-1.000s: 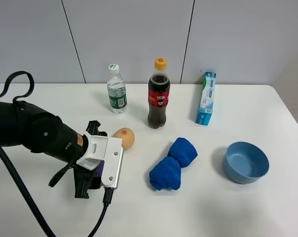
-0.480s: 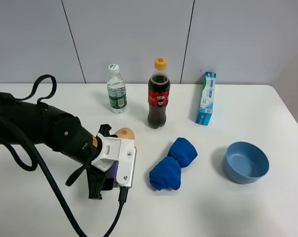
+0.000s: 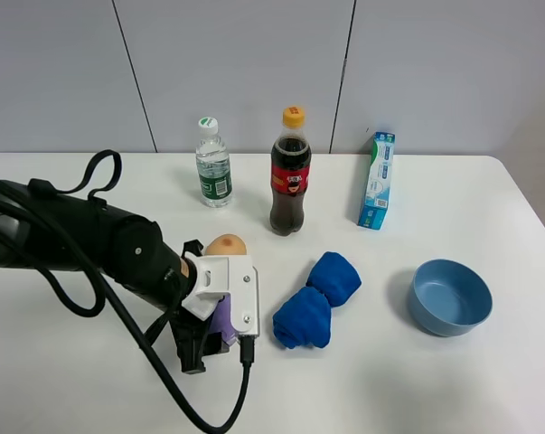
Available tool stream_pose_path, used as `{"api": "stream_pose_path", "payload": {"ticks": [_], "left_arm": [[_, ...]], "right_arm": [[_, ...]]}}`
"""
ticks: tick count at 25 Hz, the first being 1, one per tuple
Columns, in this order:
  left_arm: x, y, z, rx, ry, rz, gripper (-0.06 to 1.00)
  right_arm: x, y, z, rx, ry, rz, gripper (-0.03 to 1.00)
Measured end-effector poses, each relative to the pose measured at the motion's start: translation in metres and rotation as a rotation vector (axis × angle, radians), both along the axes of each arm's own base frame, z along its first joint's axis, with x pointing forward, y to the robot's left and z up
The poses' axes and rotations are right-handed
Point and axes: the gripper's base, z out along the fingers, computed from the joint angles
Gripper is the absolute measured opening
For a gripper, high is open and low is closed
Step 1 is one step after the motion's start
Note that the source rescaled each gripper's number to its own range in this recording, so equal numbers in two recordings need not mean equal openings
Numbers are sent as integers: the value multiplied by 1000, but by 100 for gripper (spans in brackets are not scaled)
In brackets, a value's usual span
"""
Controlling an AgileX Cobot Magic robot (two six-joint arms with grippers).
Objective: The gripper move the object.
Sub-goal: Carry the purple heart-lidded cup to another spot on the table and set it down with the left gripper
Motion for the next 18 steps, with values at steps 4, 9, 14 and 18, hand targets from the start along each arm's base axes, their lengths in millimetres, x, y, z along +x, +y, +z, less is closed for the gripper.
{"api": "stream_pose_path", "payload": {"ticks": [4,9,14,18], "left_arm": [[2,-2,-12,4,15,31,4],[3,-2,-16,-2,28,55,4],[8,-4,-12,-48,-11,111,7],[13,-7,-2,-140,-37,243,64]], "right_arm": [[0,0,0,0,0,0,100],[0,0,0,0,0,0,100],[0,0,0,0,0,0,100],[0,0,0,0,0,0,100]]}}
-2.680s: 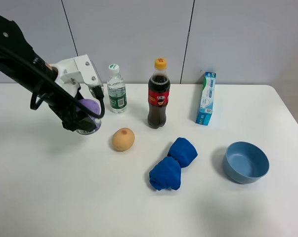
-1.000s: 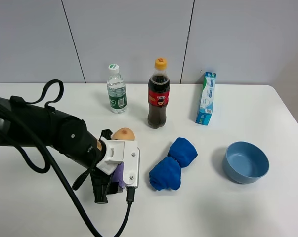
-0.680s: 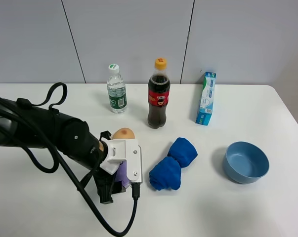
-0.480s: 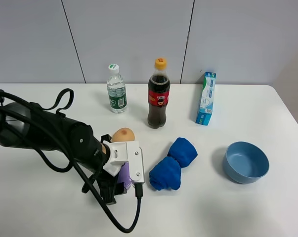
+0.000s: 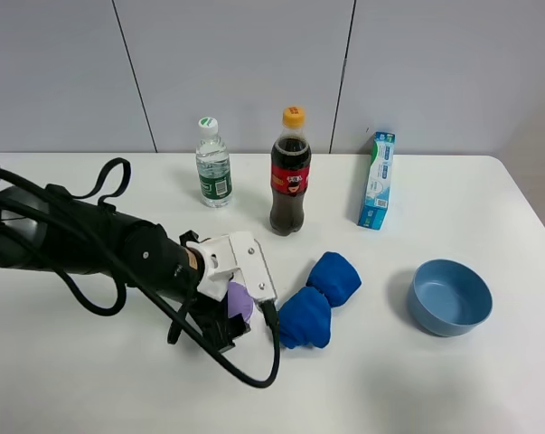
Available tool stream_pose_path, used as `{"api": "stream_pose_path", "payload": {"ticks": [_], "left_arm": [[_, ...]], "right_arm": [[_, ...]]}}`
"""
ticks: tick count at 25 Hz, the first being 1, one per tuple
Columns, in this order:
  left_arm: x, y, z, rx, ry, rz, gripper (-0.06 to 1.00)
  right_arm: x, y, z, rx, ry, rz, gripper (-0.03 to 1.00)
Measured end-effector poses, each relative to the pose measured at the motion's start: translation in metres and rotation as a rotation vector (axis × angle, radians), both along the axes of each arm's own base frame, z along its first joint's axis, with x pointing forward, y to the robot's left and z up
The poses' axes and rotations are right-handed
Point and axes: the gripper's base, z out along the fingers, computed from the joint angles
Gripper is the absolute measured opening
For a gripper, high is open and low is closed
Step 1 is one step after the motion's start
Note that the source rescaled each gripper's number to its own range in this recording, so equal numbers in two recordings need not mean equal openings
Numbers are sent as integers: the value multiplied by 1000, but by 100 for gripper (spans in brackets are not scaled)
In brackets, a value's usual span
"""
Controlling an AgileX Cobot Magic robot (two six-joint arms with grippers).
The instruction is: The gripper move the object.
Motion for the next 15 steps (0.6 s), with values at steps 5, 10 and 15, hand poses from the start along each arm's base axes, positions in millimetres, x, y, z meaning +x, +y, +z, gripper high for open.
{"api": "stream_pose_path", "payload": {"ticks": [5,10,15], "left_arm": [[1,0,2,-53,34,106,75],[0,5,26,-192,126,336,76],[19,43,77,-404,97,616,76]], "right_arm": [[0,0,0,0,0,0,100],[0,0,0,0,0,0,100],[0,0,0,0,0,0,100]]}}
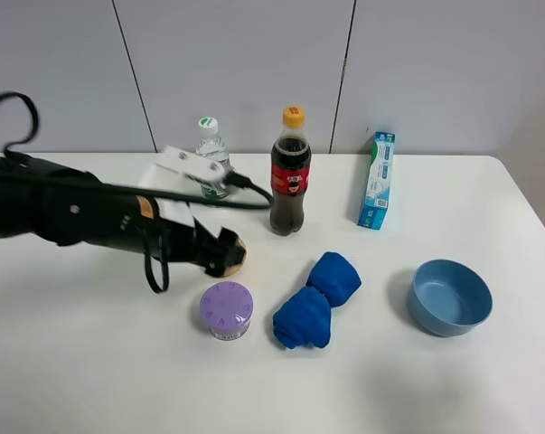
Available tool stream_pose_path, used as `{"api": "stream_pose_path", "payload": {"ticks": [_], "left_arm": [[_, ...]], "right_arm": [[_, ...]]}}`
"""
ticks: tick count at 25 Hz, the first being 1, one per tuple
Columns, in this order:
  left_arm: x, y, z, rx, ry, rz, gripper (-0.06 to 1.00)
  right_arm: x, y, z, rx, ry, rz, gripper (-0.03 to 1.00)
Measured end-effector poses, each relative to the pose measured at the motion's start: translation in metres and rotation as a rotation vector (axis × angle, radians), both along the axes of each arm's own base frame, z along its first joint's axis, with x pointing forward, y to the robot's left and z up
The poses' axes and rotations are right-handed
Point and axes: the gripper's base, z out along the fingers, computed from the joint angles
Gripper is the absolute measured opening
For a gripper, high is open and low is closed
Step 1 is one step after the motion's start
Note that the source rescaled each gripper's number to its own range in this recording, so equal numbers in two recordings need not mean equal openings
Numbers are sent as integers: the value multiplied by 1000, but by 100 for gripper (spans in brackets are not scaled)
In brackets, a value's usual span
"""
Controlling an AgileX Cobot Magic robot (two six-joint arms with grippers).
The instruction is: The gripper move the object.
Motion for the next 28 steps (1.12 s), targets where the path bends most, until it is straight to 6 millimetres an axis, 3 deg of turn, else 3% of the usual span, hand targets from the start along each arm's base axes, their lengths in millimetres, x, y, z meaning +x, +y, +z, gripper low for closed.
{"api": "stream_pose_path", "payload": {"ticks": [9,14,17,20,28], "left_arm": [[62,123,119,115,-318,323,76],[69,194,173,220,-378,510,76],[55,217,190,282,-350,555,76],[32,227,204,306,-319,572,76],[-62,211,240,243,-254,580,76]], "right_arm": [[0,0,0,0,0,0,100],[0,0,0,0,0,0,100],[0,0,0,0,0,0,100],[0,0,0,0,0,0,100],[0,0,0,0,0,0,100]]}}
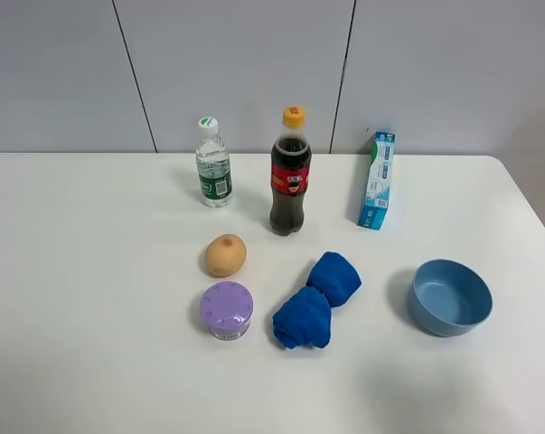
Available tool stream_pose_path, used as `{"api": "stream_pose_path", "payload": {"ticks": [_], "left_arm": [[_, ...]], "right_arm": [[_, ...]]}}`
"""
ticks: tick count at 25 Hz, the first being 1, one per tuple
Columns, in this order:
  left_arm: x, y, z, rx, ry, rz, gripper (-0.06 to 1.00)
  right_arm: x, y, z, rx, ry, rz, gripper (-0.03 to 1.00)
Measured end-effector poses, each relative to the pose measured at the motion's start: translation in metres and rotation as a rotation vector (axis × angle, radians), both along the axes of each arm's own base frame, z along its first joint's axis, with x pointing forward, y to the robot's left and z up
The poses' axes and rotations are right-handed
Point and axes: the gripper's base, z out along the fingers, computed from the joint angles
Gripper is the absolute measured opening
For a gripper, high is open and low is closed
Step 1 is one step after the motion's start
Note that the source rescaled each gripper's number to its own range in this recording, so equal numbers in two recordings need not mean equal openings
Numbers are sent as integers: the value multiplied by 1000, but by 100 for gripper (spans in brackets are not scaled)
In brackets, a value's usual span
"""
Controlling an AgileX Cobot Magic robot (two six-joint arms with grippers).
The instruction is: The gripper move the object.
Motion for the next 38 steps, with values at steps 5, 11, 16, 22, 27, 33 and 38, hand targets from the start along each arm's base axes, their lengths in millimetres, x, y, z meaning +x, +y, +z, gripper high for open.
{"api": "stream_pose_path", "payload": {"ticks": [5,11,16,22,27,33,38], "left_arm": [[-60,-16,-1,-55,-90,-33,76],[-125,-29,-60,-66,-123,-39,76],[-160,-38,-116,-93,-189,-53,76],[-182,-41,-149,-79,-248,-54,76],[-191,-39,-158,-34,-195,-30,76],[-189,-38,-164,-33,-166,-26,76],[-189,-37,-164,-41,-167,-17,76]], "right_arm": [[0,0,0,0,0,0,100],[0,0,0,0,0,0,100],[0,0,0,0,0,0,100],[0,0,0,0,0,0,100],[0,0,0,0,0,0,100],[0,0,0,0,0,0,100],[0,0,0,0,0,0,100]]}}
